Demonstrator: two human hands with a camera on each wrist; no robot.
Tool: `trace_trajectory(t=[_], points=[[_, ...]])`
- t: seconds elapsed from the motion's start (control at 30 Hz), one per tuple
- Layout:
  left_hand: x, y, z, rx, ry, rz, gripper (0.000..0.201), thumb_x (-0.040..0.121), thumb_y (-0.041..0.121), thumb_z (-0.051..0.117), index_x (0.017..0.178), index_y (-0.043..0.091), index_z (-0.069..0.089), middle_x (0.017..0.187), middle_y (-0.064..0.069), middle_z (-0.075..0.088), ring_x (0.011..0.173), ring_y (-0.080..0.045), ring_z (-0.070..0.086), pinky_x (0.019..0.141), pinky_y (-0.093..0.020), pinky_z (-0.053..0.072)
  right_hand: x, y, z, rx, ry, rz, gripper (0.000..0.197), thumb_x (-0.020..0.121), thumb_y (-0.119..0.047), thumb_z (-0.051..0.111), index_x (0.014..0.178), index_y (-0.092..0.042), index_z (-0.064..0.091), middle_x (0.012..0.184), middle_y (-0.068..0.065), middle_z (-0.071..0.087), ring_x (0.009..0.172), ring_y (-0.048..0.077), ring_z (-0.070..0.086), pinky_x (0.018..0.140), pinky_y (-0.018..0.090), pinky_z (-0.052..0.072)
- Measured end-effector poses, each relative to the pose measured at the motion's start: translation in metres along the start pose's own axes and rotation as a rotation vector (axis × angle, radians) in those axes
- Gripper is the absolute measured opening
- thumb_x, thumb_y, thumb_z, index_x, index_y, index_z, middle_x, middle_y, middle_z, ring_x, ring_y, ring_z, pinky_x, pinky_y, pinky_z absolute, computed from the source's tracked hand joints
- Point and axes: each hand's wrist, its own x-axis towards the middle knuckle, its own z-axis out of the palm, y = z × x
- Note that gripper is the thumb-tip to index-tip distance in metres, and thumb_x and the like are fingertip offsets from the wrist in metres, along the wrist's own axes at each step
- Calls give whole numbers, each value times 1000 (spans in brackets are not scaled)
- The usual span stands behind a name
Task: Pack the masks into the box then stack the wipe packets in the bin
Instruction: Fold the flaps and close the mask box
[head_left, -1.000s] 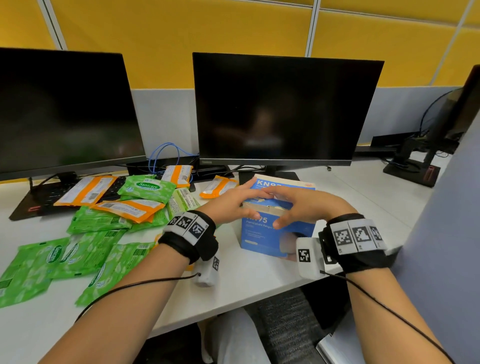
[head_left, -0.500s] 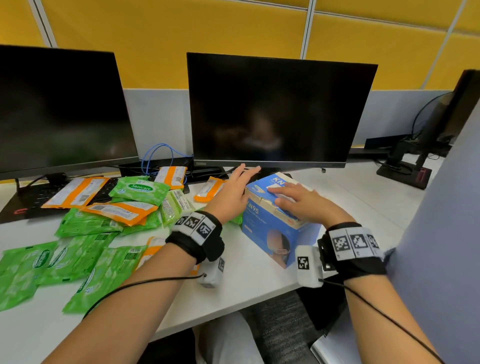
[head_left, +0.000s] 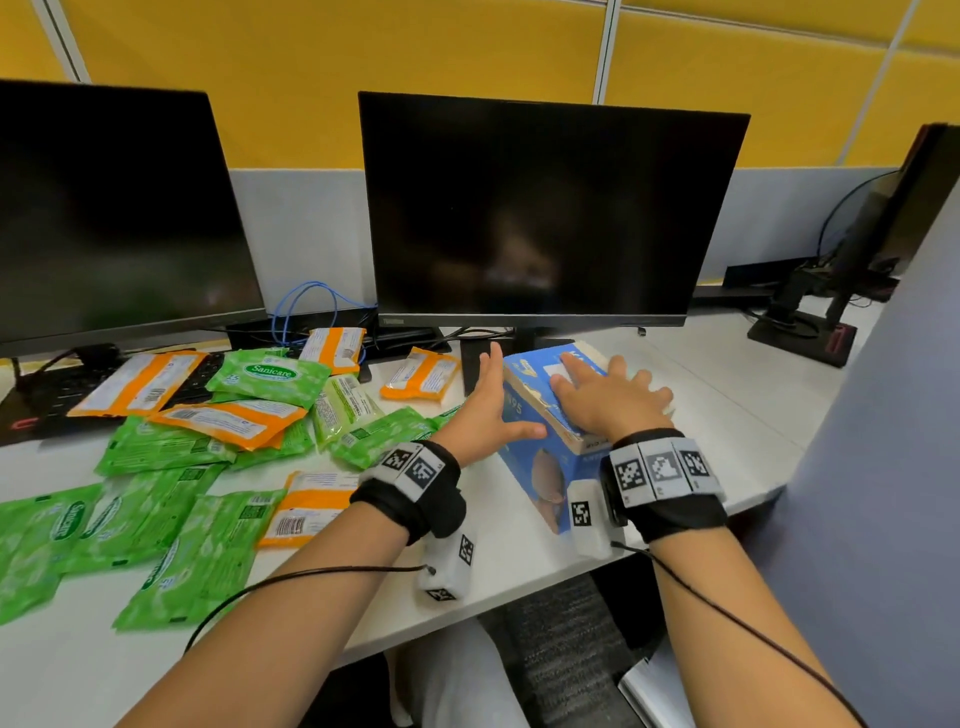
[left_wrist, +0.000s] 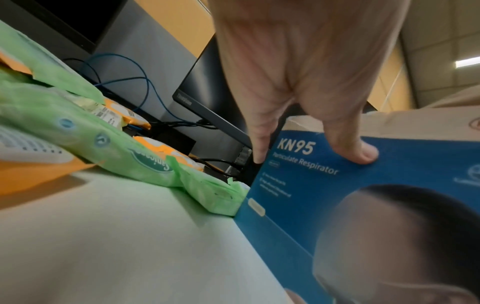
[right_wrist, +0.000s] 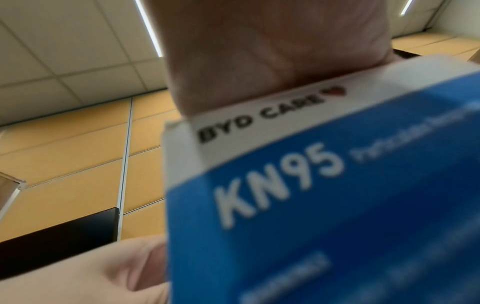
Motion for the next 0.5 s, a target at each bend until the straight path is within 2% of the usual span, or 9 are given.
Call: trace_trajectory(t=[0.07,0.17,0.3,0.4,0.5], points=[[2,-3,-3,31,10,-13,110,83,21,71,150,20,-16,160,-3,-11,148,-19,3,117,-36,20,0,1,2,41,23,66,55,96,-55,20,148,-41,12,147,11,28,131,35,30,104,56,22],[-2,-4,-1,-63,-35,-38,91,91,9,57,152,21,-9,161,0,6,145,-20,21,110,-33,34,-1,0,6,77,83,101,54,97,-46,25,149,-35,14,144,14,32,131,36,32,105,57,21],[-9,-1,3,-147,19,-66,70,96,8,44,152,22,5,157,-3,23,143,-23,27,104,-31,36,-1,-1,5,122,136,112,57,95,-37,41,147,-27,22,141,14,37,133,34,32,108,57,20],[-13,4,4,-113,16,-19,58,100,13,40,151,24,14,151,0,34,140,-19,33,97,-25,36,0,-1,2,172,109,110,52,97,-36,38,146,-26,24,141,14,37,132,34,35,107,57,22],[-13,12,10,-9,-71,23,58,102,16,36,152,23,7,145,-2,40,133,-18,41,93,-21,35,0,-5,2,166,99,118,47,98,-37,32,144,-27,26,139,15,38,129,34,36,106,54,23]])
